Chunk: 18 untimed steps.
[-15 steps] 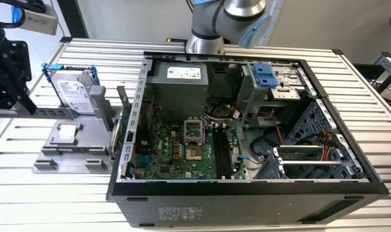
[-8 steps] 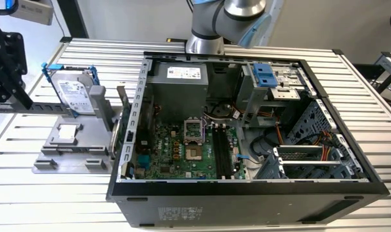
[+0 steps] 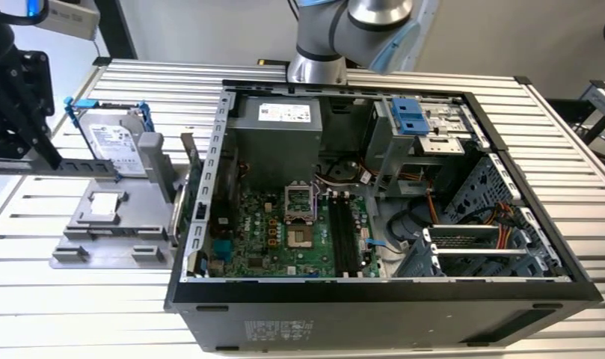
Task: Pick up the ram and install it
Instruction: 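Pick up the ram and move it above insertion slot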
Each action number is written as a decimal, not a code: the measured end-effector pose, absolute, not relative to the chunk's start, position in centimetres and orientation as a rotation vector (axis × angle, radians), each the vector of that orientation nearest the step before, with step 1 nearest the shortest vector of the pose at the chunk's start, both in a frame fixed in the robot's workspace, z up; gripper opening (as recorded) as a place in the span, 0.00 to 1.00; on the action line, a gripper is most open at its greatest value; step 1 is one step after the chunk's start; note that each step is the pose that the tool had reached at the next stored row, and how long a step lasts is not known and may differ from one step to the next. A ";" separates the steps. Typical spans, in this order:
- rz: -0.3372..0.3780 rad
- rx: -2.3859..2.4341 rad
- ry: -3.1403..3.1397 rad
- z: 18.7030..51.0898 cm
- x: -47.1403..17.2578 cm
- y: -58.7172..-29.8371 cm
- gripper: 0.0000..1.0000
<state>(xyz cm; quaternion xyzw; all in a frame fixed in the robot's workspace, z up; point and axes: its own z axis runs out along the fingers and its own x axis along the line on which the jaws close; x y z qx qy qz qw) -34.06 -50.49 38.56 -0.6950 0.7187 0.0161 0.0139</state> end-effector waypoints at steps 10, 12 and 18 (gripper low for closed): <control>0.074 -2.174 2.249 38.6 -29.7 -50.5 0.00; 0.078 -2.176 2.251 38.6 -28.9 -50.5 0.00; 0.088 -2.180 2.256 38.6 -26.4 -50.5 0.00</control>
